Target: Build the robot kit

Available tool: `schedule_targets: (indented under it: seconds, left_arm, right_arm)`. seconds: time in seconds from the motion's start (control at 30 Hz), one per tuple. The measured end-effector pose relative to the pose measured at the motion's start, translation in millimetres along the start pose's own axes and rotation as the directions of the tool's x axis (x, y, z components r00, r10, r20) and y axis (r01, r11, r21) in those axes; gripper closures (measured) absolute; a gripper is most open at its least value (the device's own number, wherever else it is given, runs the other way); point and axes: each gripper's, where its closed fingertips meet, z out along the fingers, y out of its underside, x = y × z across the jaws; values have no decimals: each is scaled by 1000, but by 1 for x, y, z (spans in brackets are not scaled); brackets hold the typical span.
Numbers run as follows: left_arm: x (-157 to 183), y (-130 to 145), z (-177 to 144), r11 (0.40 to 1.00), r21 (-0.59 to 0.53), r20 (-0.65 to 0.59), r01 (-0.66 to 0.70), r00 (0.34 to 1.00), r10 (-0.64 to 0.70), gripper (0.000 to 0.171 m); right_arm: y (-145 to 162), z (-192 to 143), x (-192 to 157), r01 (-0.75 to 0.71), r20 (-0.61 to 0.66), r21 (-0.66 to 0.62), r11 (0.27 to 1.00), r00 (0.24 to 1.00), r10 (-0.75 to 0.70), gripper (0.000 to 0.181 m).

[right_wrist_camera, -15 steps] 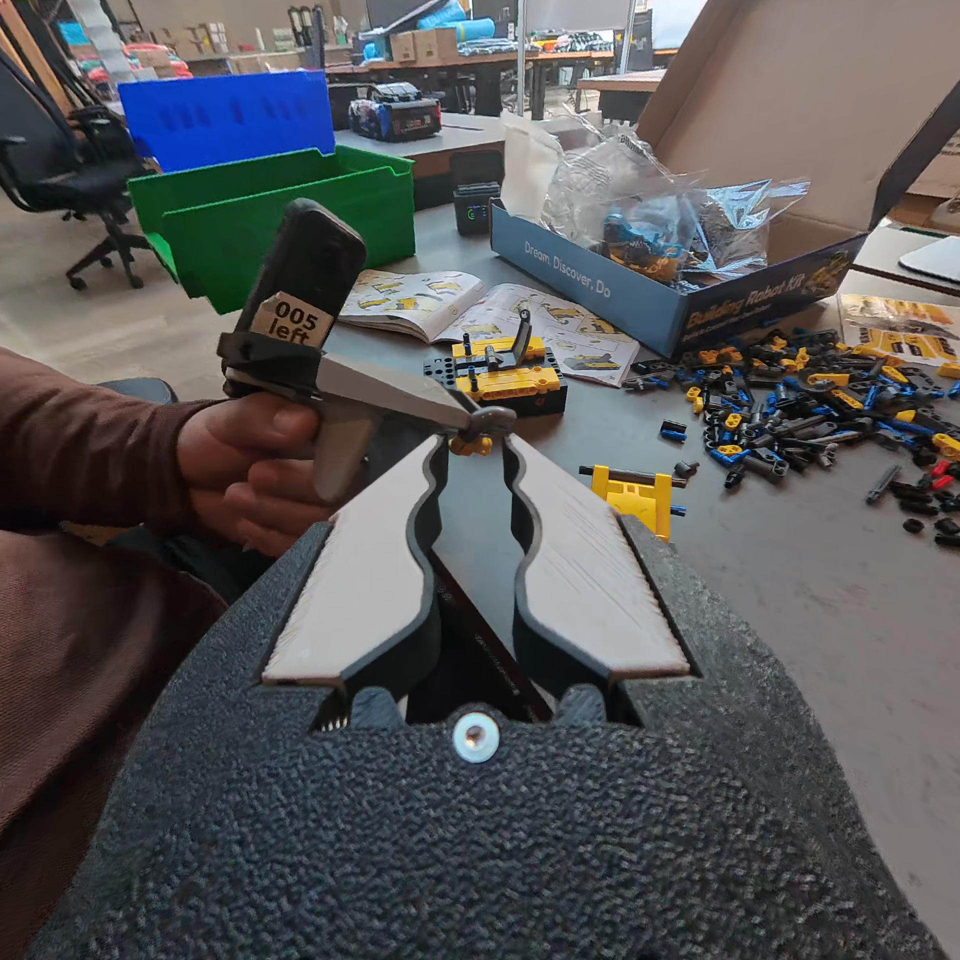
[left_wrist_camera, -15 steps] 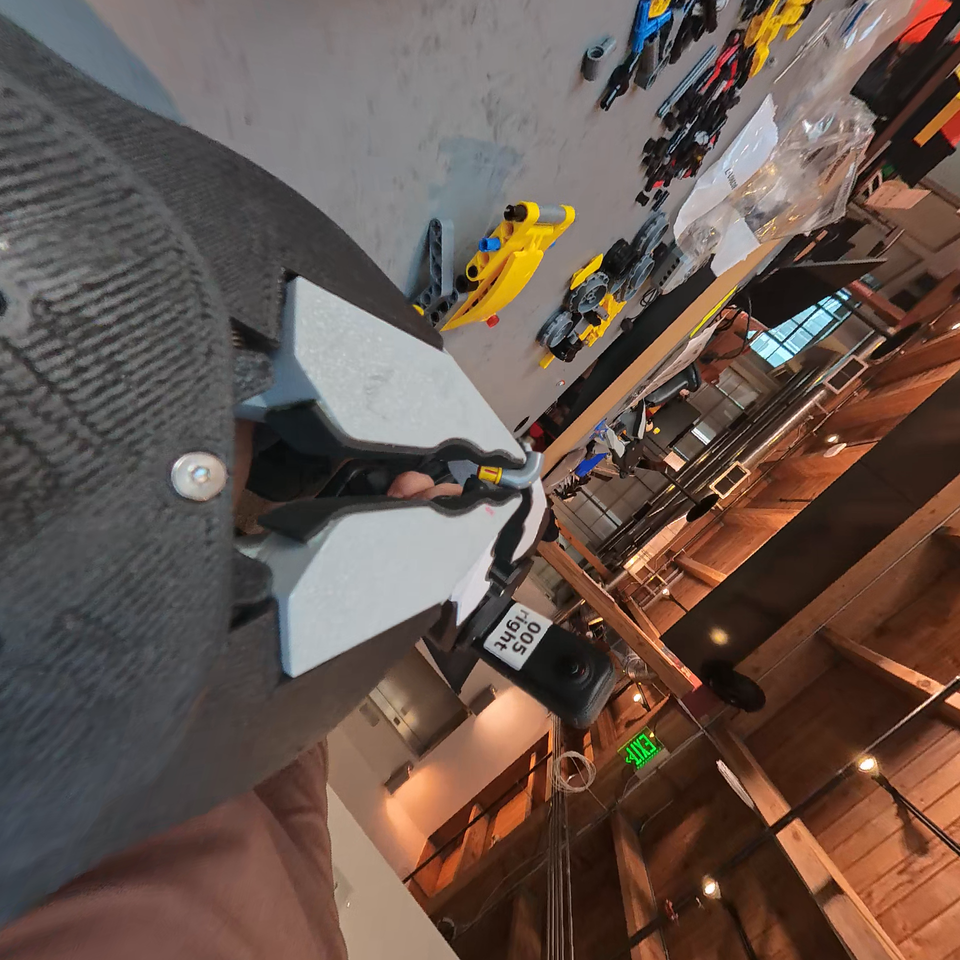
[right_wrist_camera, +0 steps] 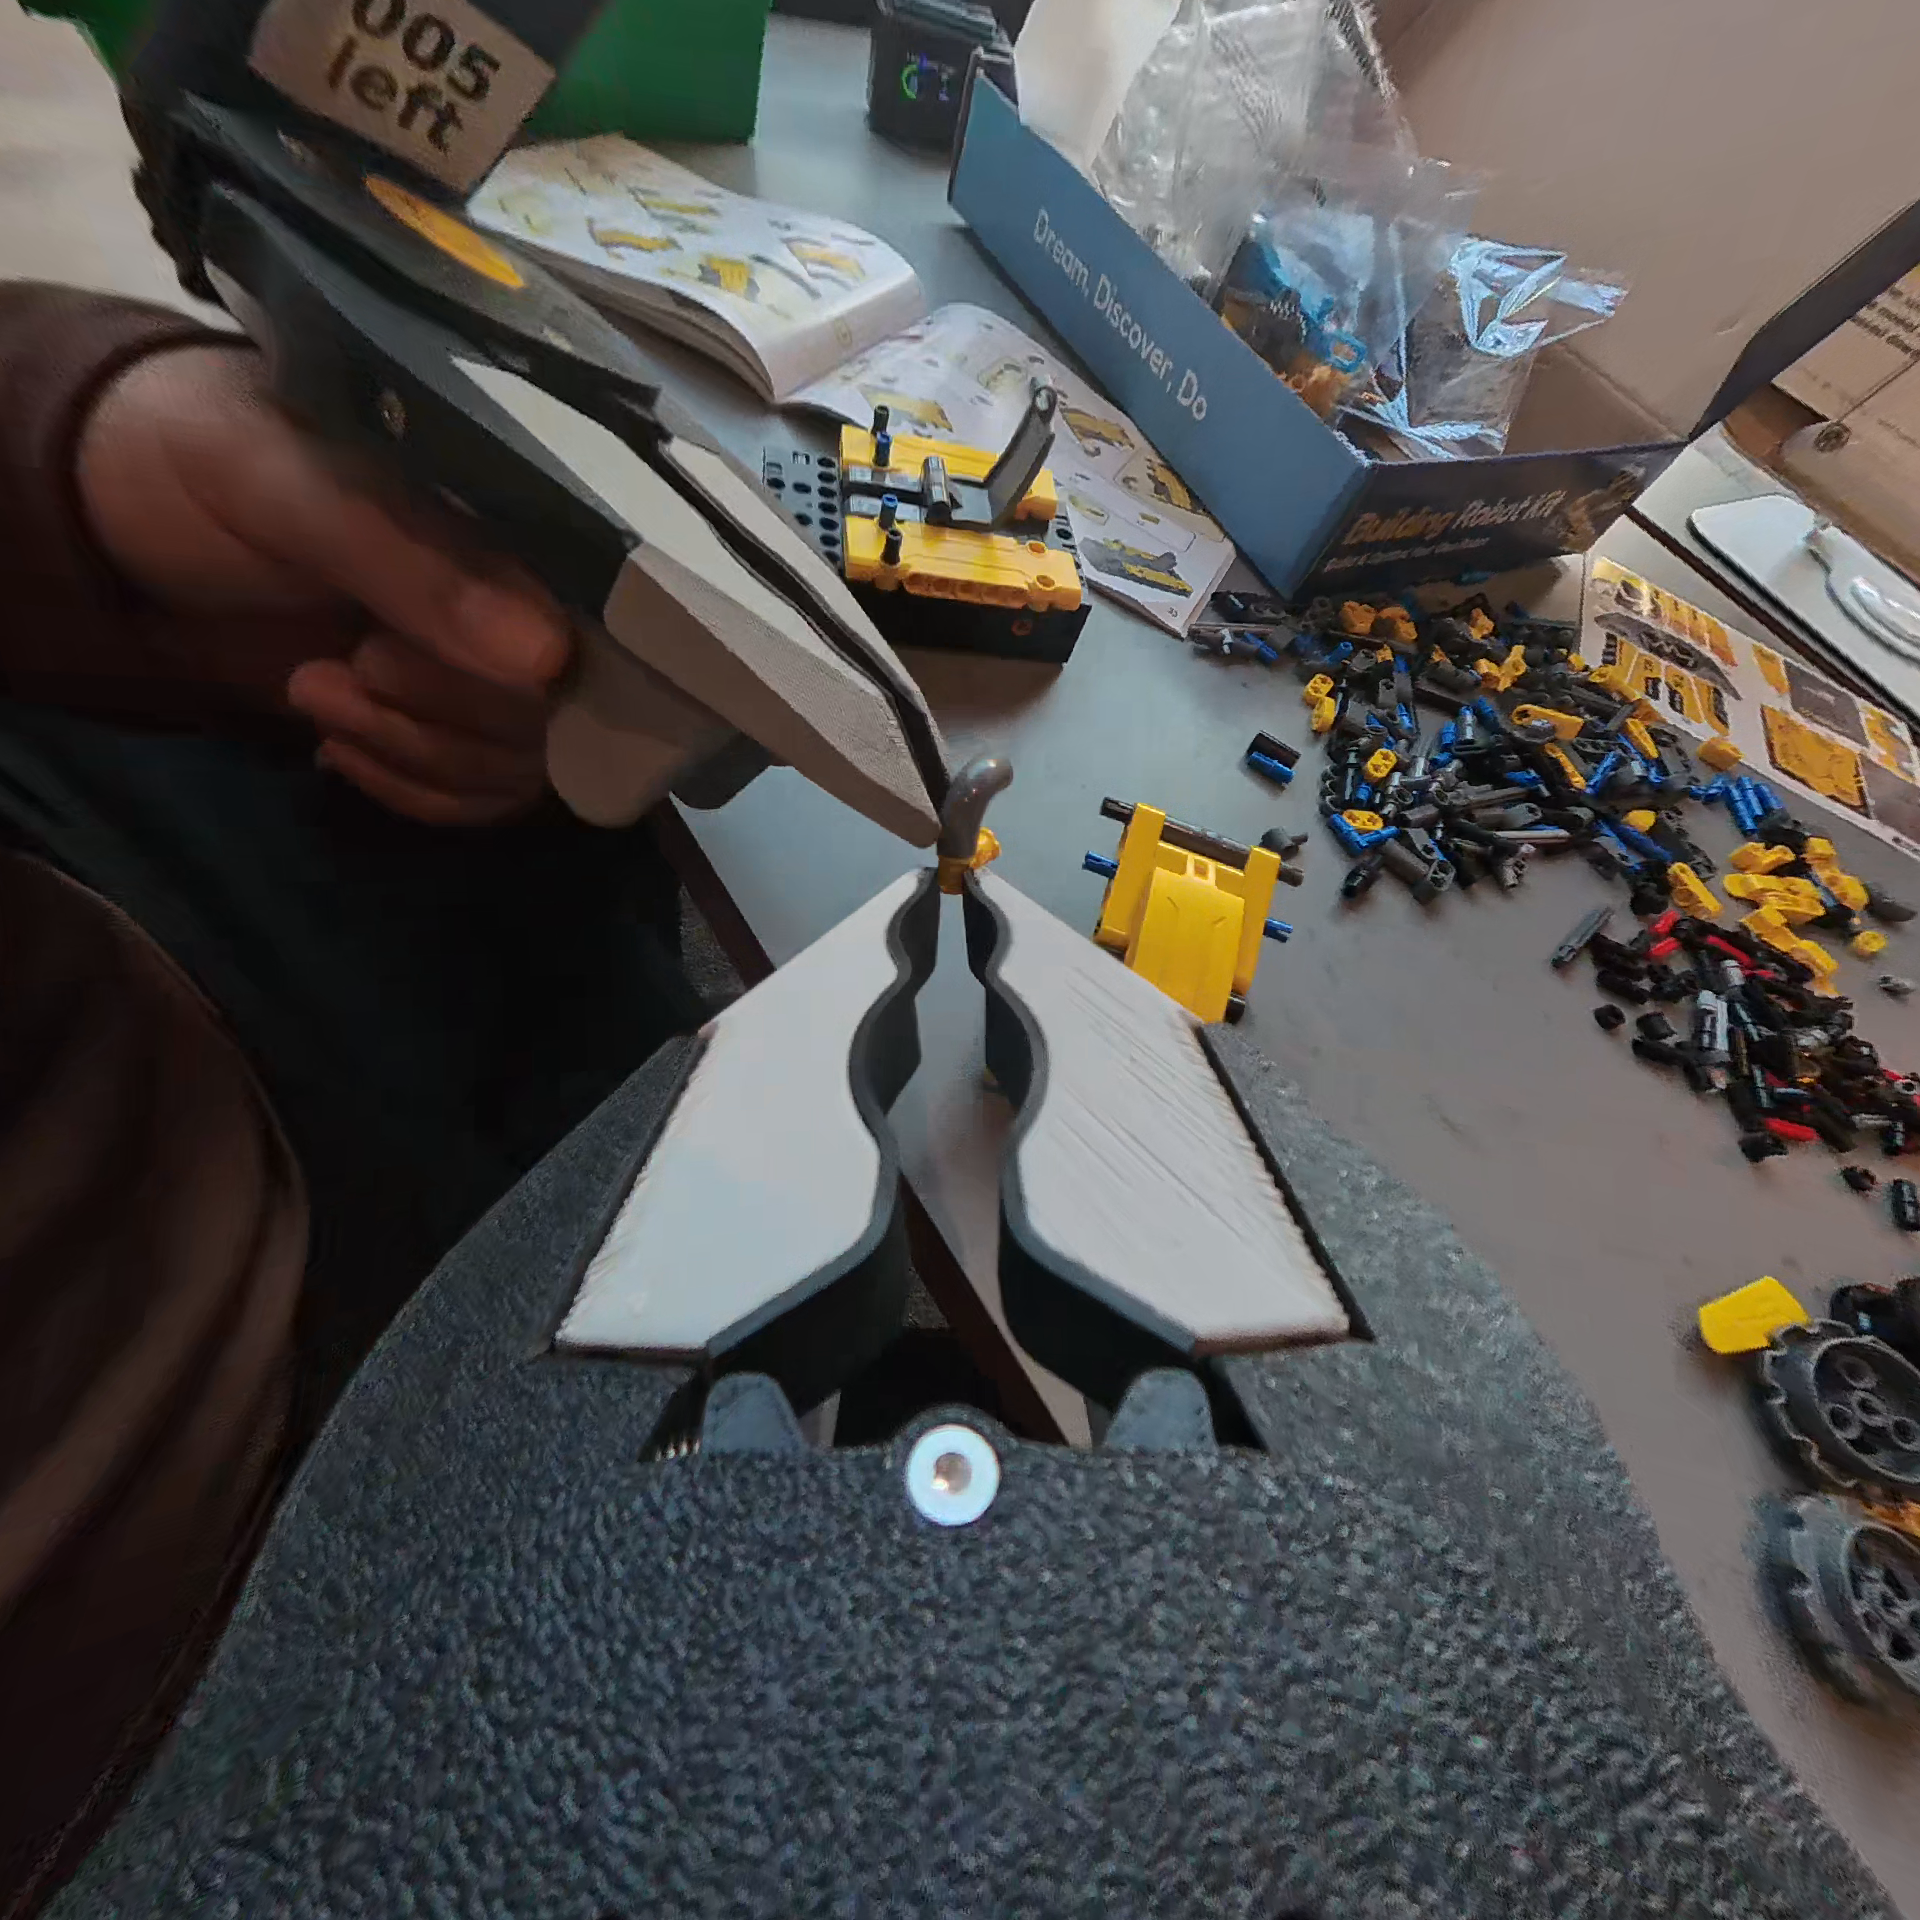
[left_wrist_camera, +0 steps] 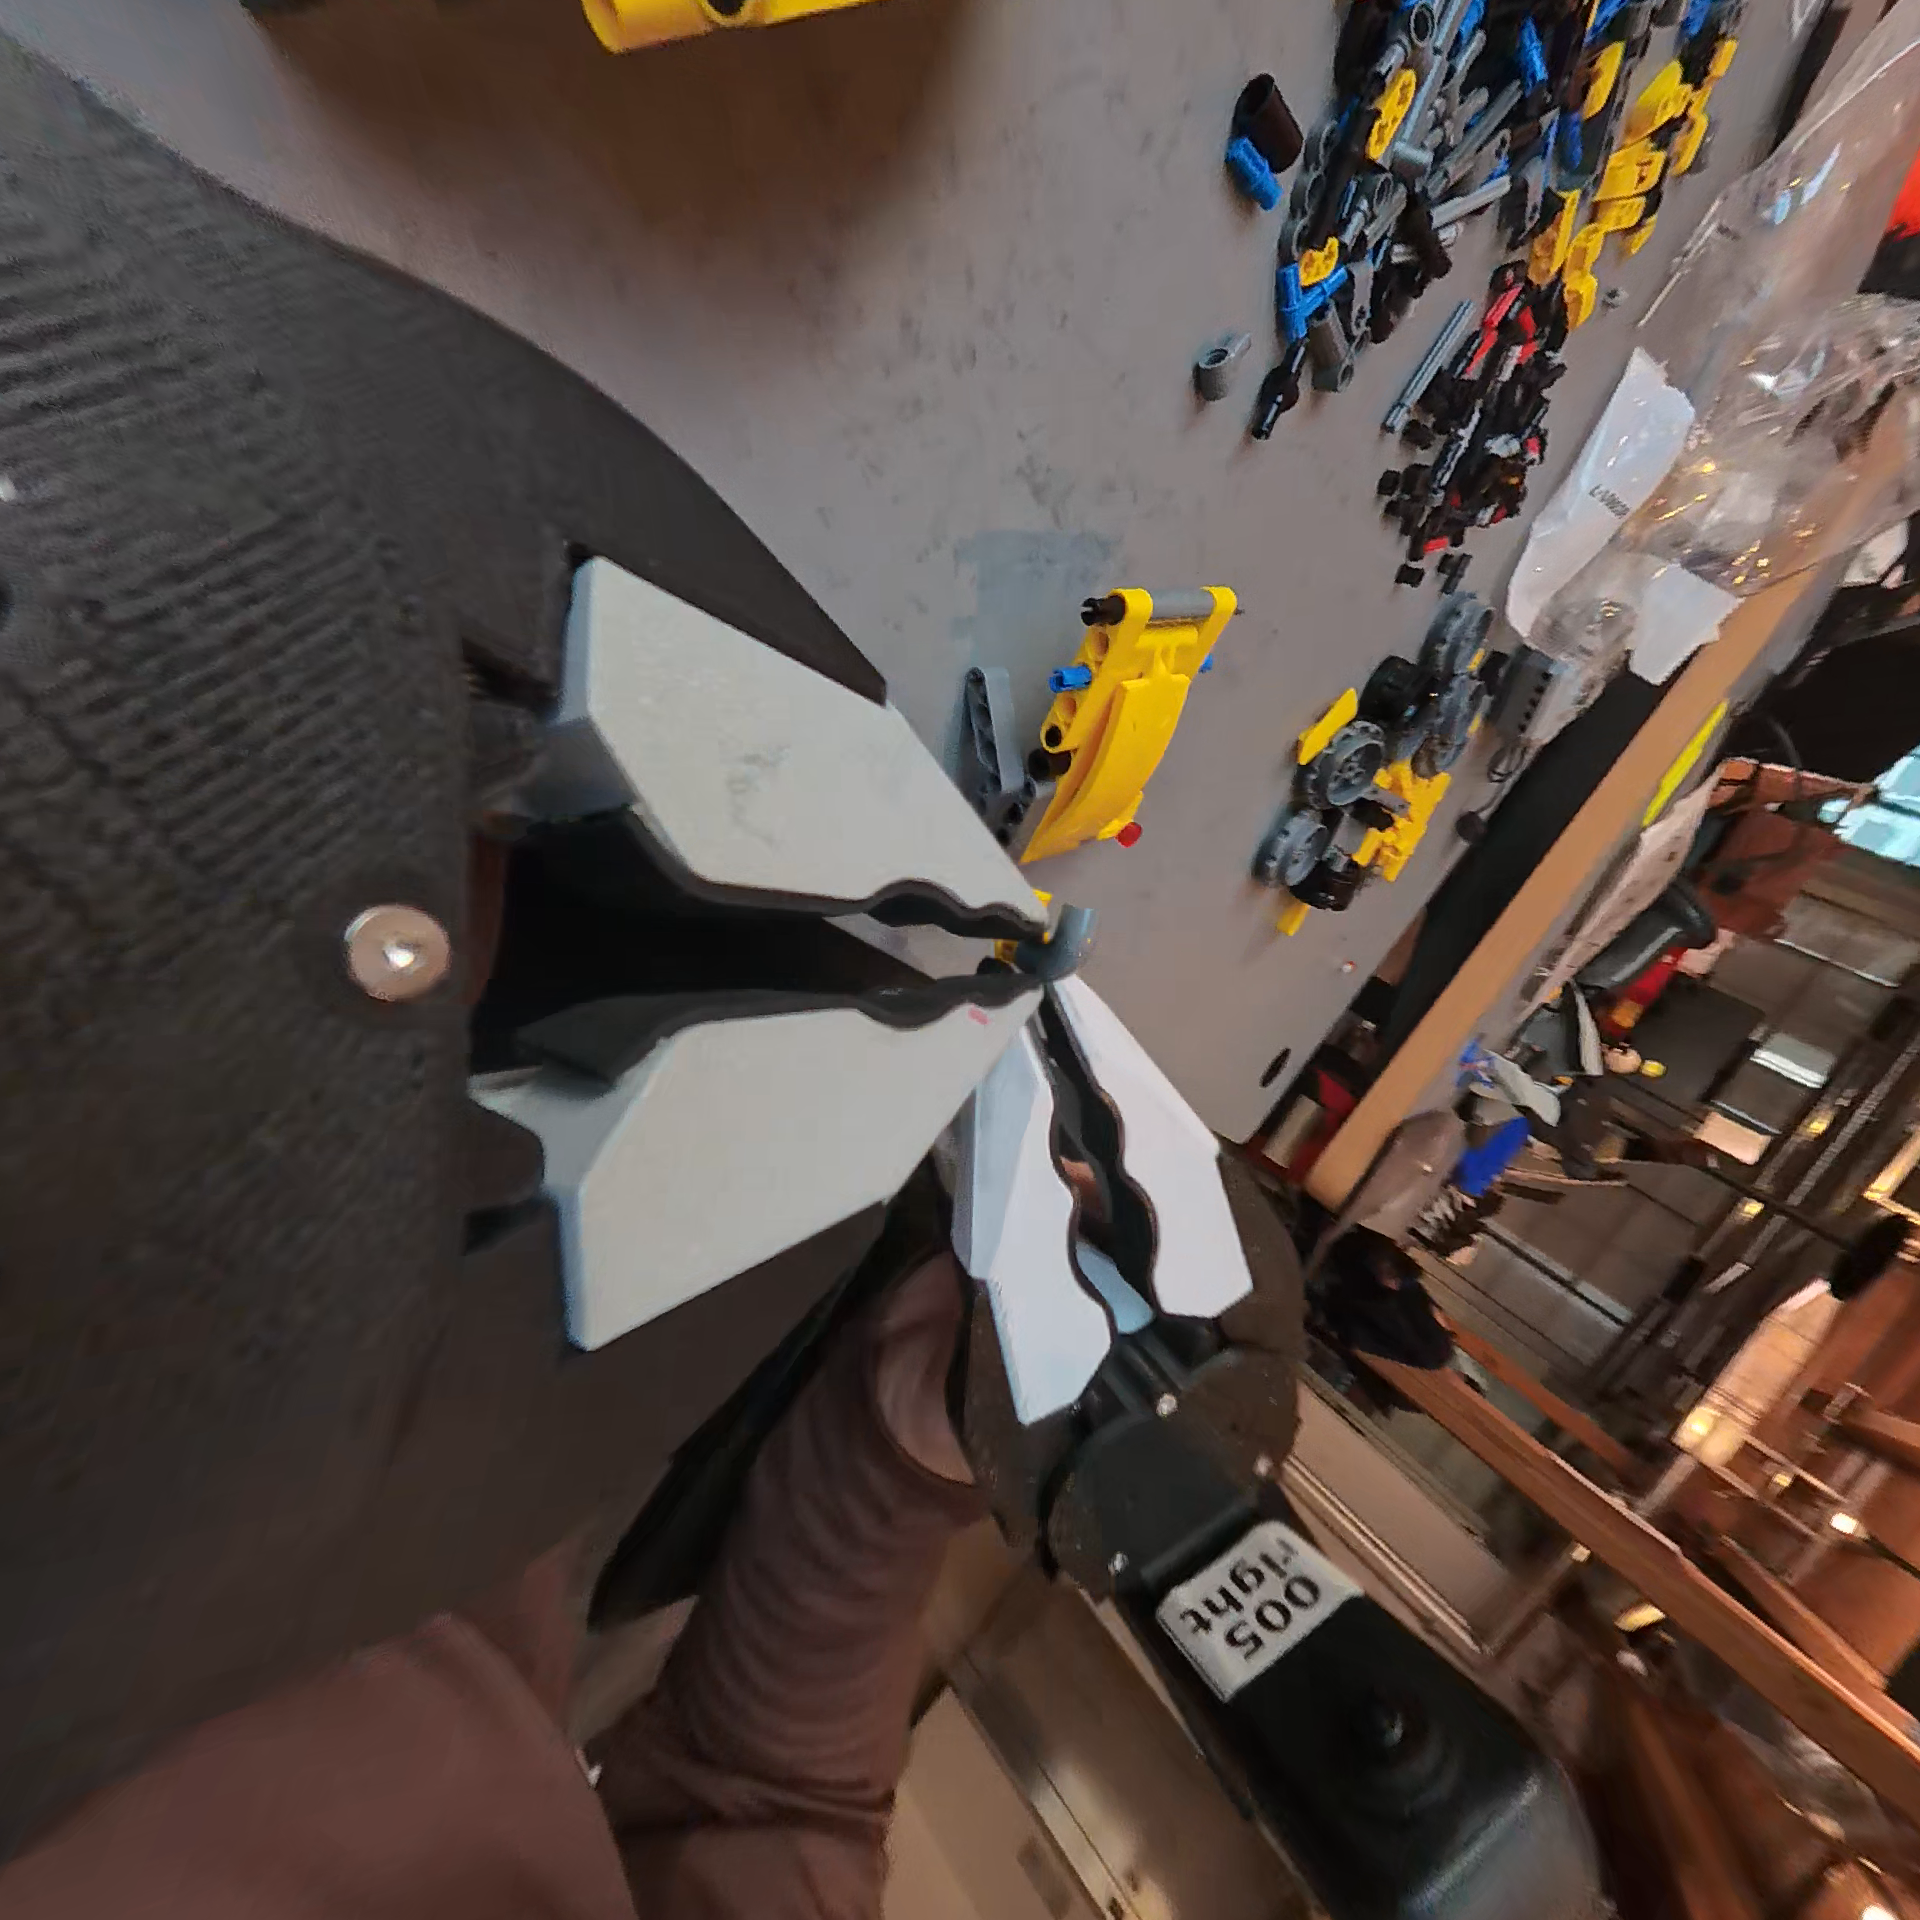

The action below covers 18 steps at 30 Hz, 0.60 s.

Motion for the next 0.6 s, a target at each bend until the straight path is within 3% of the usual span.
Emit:
schedule_targets:
  seconds: [0.1,0.37,0.6]
  left_arm:
    - [-2,16,3,993,-115,-10,-16,1000,15,171]
    - [-8,23,3,986,-158,-11,55,998,-58,171]
    - [-30,33,-1,968,-251,117,9,993,22,171]
  right_arm:
    - [7,1,-1,44,0,-35,998,999,-44,177]
    - [15,6,-1,102,-10,-82,991,995,-103,181]
    - [36,16,6,110,-26,-187,976,993,-117,181]
